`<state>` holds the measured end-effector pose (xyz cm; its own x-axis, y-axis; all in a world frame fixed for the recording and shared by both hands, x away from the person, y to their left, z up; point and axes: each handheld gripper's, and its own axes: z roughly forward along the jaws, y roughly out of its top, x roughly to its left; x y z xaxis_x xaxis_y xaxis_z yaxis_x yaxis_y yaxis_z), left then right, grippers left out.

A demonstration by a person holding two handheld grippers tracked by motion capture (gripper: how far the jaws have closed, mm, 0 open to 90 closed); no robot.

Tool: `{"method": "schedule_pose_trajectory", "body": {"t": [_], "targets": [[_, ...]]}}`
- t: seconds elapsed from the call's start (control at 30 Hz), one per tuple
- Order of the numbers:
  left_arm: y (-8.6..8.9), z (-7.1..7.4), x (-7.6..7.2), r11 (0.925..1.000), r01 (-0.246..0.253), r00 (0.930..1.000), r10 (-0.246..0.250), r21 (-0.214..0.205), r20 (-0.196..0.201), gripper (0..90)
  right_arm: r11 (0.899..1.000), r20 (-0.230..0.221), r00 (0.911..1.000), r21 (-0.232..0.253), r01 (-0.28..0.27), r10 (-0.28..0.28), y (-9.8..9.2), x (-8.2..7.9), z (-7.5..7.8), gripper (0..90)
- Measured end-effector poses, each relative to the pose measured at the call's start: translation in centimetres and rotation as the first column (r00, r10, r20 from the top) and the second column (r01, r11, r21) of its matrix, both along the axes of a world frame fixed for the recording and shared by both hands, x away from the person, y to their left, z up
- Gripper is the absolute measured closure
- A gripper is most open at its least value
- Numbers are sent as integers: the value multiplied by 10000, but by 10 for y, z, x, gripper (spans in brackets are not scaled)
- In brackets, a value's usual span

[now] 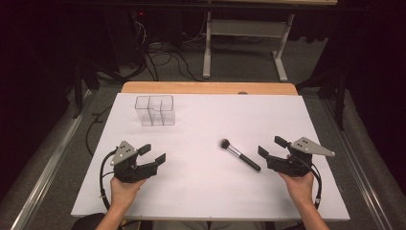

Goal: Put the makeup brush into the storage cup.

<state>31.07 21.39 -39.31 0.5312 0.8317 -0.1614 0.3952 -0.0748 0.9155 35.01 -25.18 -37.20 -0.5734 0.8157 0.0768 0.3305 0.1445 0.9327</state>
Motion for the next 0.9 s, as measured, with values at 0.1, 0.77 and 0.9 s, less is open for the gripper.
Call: {"method": "schedule_pose_trajectory", "body": {"t": [0.1, 0.77, 0.9], "targets": [[0, 0, 0, 10000, 36, 10000, -36, 65, -30, 308, 10000, 17, 10000, 54, -81, 81, 7, 4, 2, 246], [-1, -1, 0, 9999, 79, 9999, -79, 97, -70, 308, 9990, 334, 9987, 231, -382, 374, 38, 20, 18, 241], [-2, -1, 1, 9999, 95, 9999, -93, 120, -114, 308, 9991, 331, 9988, 195, -366, 360, 46, 26, 21, 239]]}}
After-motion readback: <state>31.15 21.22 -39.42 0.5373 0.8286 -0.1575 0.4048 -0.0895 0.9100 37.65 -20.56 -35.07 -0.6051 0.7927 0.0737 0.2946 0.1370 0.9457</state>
